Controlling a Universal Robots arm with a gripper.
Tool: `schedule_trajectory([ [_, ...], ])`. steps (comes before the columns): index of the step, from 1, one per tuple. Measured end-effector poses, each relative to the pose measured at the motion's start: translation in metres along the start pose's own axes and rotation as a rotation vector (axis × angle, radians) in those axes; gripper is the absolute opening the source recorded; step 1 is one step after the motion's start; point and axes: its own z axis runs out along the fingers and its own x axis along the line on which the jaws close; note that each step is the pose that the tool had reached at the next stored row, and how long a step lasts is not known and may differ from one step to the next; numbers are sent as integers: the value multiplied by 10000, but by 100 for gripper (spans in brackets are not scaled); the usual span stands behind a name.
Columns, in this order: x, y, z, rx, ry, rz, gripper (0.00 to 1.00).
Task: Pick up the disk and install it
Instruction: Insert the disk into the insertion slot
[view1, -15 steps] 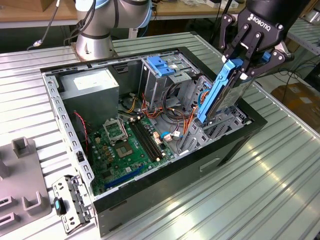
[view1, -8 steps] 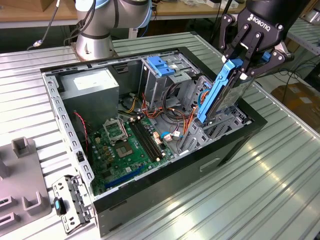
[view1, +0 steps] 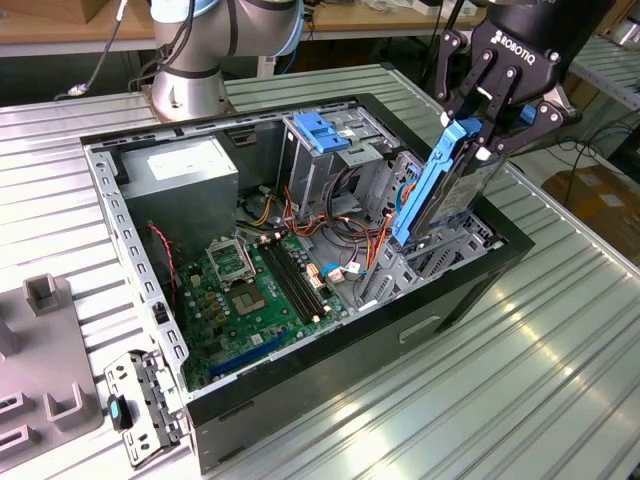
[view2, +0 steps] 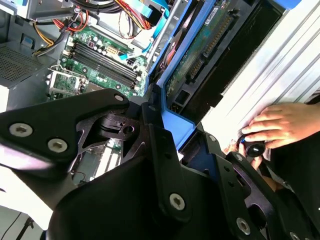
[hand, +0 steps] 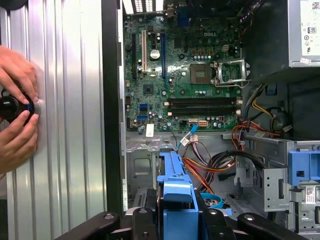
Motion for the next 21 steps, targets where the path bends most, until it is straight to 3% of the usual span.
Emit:
schedule_trajectory([
  [14, -14, -7, 143, -1, 8, 13, 37],
  [16, -11, -8, 170, 3, -14, 12, 37],
  [21, -10, -8, 164, 0, 1, 13, 37],
])
